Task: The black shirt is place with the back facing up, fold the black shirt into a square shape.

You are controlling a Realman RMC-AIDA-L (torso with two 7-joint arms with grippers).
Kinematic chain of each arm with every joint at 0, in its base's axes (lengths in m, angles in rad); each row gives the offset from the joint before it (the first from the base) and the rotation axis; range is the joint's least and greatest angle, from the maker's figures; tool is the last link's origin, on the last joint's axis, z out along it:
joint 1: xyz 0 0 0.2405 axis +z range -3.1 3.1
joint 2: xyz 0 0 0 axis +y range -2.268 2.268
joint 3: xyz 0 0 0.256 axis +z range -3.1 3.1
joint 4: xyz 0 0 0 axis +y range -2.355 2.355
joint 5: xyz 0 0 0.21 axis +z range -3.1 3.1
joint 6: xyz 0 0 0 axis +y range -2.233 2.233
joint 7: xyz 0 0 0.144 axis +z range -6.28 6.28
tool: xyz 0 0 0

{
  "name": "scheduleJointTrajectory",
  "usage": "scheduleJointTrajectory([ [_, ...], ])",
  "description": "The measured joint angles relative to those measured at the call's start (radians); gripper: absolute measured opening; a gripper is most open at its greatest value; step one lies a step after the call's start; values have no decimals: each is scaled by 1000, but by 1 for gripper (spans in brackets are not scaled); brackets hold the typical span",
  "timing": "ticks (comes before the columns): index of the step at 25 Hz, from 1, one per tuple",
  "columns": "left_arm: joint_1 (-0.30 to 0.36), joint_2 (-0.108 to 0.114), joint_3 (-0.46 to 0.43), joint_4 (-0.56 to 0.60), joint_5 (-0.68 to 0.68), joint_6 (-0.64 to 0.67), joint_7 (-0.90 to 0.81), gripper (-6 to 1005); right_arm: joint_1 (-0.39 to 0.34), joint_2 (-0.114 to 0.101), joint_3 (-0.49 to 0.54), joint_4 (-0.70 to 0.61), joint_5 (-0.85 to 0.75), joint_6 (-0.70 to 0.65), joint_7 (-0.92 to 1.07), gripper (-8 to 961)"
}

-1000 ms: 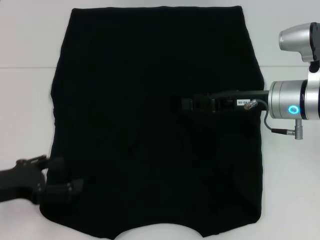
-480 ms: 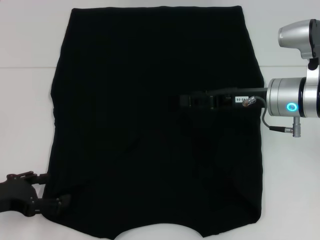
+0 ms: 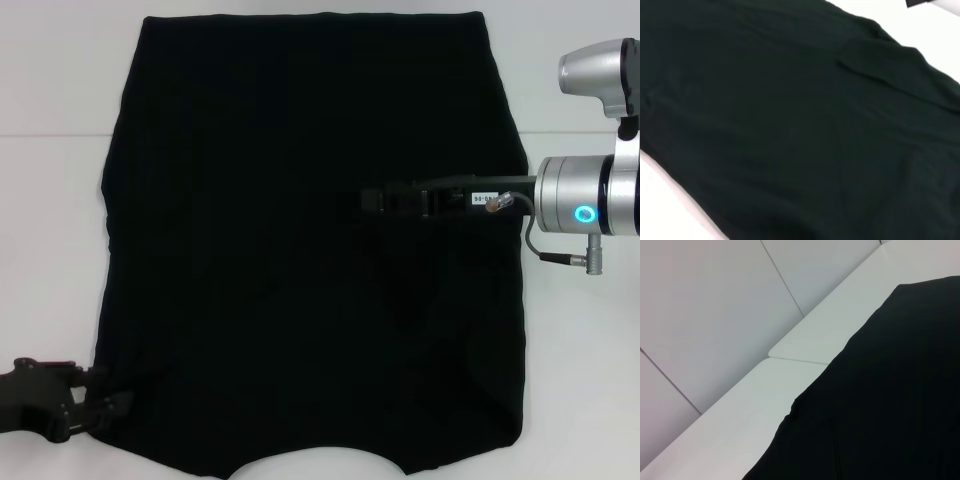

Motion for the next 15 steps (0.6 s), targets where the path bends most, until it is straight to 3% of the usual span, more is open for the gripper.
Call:
scheduleJointTrajectory([
  [10, -3, -1, 0, 1, -1, -9, 1, 226, -9, 0, -1, 0, 13, -7, -2, 530],
  [15, -4, -2, 0, 3, -2, -11, -2, 64, -15, -1, -2, -2, 9, -1, -5, 531],
])
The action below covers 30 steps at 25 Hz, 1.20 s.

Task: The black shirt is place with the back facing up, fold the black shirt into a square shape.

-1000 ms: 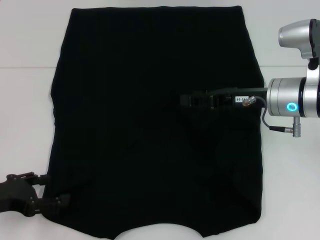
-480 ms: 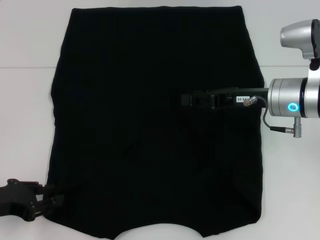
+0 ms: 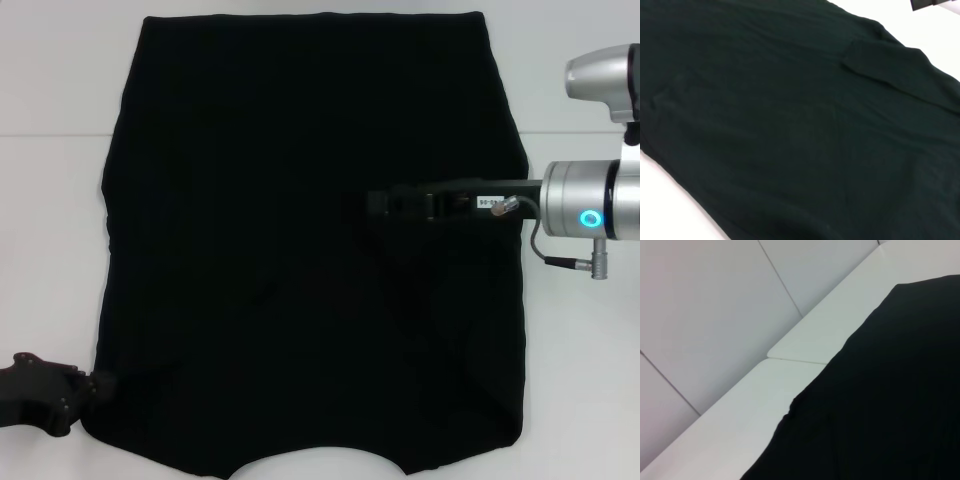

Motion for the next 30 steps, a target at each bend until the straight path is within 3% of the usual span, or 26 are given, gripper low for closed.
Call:
scheduleJointTrajectory([
  [5, 0, 0, -12, 3, -6, 0, -11, 23, -18, -26, -7, -6, -2, -28, 5, 531],
  [9, 1, 0, -19, 7, -14, 14, -24, 14, -51, -73, -3, -10, -7, -158, 10, 532],
  [12, 5, 0, -25, 8, -15, 25, -27, 13, -123, -112, 2, -47, -8, -279, 58, 531],
  [14, 8, 0, -26, 8, -15, 30, -30, 13, -143, -118, 1, -62, -8, -297, 70, 530],
  [21, 12, -1, -34, 8, -14, 37, -43, 14, -263, -172, 3, -103, -33, -384, 132, 531],
  [25, 11, -1, -35, 4, -15, 38, -43, 14, -280, -185, 13, -103, -95, -400, 147, 532],
  [30, 6, -2, -34, 0, -15, 38, -44, 14, -262, -174, 19, -111, -179, -402, 167, 534],
])
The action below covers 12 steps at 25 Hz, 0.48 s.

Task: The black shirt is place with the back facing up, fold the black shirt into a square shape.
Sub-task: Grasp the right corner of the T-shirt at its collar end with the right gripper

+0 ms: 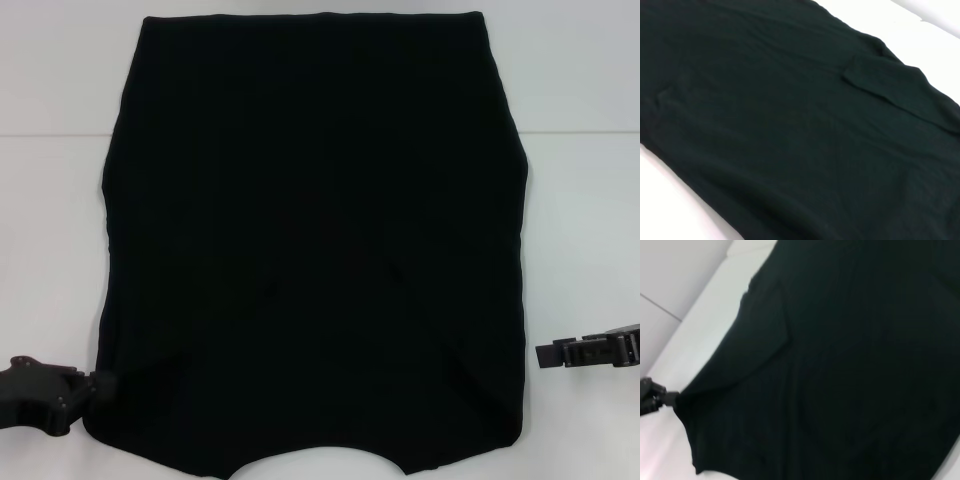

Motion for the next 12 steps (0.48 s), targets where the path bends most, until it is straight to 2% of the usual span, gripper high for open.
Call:
scheduleJointTrajectory([
  [3, -1, 0, 2, -1, 0, -3, 0, 13, 22, 17, -3, -31, -57, 1, 18, 535],
  [9, -5, 0, 5, -3, 0, -9, 0, 13, 89, 65, -12, -119, -163, -1, 45, 536],
  [12, -10, 0, 6, -4, 0, -10, 0, 13, 119, 74, -14, -121, -200, -1, 51, 535],
])
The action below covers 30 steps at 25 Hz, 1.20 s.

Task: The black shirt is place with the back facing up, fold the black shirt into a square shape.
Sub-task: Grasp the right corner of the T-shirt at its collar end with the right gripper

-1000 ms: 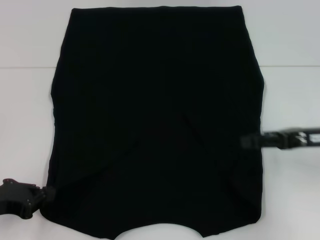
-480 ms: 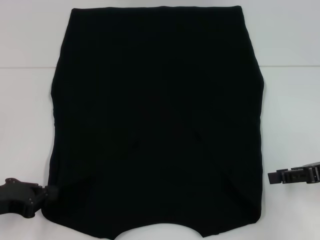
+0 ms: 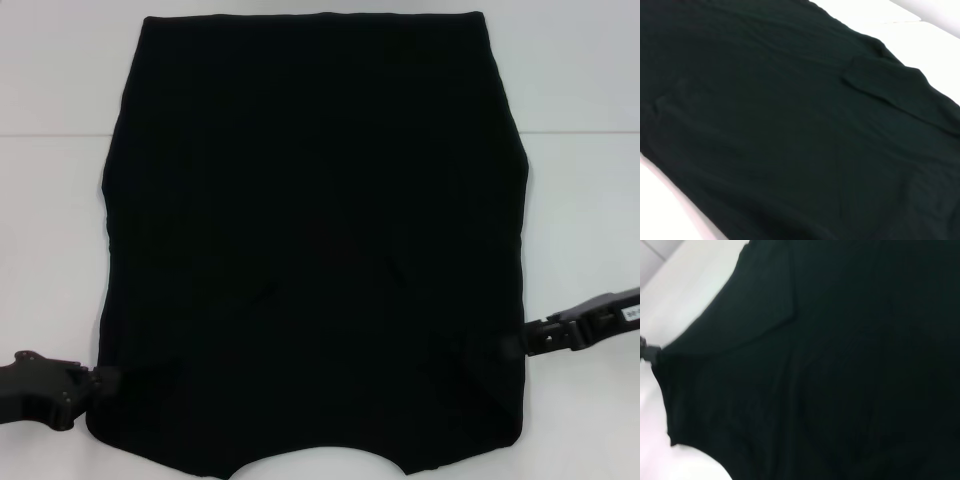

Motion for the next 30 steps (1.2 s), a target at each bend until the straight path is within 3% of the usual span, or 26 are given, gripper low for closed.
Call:
scheduleJointTrajectory([
  [8, -15, 0, -5, -10, -1, -2, 0, 13, 112, 45, -11, 0, -175, 4, 23, 536],
  [14, -17, 0, -6, -11, -1, -4, 0, 14, 153, 68, -69, -1, -235, 7, 64, 535],
  [22, -17, 0, -7, -10, -1, -4, 1, 13, 169, 84, -161, -8, -240, 11, 113, 534],
  [30, -17, 1, -7, -10, -1, -8, 4, 13, 175, 86, -178, -14, -272, 28, 159, 533],
])
